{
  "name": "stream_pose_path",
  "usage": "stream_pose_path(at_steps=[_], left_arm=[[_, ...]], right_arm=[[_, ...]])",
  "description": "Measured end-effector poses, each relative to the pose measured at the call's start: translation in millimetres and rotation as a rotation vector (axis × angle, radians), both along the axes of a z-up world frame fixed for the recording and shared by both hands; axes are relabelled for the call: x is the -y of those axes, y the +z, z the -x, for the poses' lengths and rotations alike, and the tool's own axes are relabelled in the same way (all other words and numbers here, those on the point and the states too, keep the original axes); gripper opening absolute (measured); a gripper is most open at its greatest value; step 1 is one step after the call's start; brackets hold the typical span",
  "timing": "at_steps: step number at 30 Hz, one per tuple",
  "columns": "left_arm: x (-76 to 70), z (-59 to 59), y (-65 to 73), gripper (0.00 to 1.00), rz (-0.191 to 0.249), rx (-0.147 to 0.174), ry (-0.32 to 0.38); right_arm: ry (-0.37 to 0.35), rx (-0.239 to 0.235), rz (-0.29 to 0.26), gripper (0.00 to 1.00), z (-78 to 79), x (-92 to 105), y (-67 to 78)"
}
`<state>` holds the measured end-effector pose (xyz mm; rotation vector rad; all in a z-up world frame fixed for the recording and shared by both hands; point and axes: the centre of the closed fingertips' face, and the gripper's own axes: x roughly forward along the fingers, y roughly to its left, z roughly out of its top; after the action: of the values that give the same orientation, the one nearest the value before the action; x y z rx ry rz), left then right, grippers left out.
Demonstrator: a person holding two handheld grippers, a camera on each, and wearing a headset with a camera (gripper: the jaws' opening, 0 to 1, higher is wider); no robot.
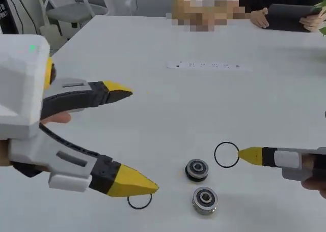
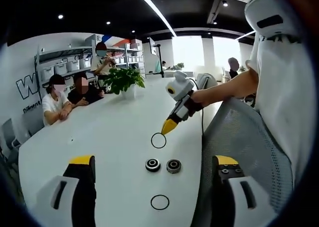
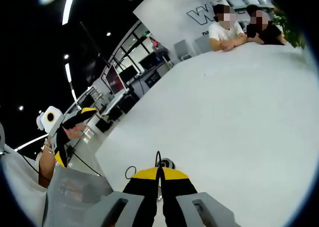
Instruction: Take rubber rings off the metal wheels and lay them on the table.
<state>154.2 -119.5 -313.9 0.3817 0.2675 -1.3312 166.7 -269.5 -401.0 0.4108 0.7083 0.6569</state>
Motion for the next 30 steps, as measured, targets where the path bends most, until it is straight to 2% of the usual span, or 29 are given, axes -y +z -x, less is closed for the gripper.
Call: stream_pose_path(at_steps=[3,13,26,30], left_arm=[[-11.6,-1.3,-0.6,0.99,0.006,-0.007,0.042],[-34.8,1.3,-11.8,0.99,0.023,-0.048,0.131],[-56.4,5.3,-28.6,0.99,0.047,-0.098,0.217],[-61.9,7.1,-38.4,0.99,0.033,-0.112,0.237]], right_arm=[[-0.003,0.006,-0.003,0.00,-0.6,0.3,1.9],[-0.015,0.022,-0.011,0.00,-1.8,2.5,7.0],[-0.038,0.053,-0.036,0.00,-3.5,4.8,18.9],[-0.041,0.069,-0.029,0.00,-4.2,4.7,24.1]])
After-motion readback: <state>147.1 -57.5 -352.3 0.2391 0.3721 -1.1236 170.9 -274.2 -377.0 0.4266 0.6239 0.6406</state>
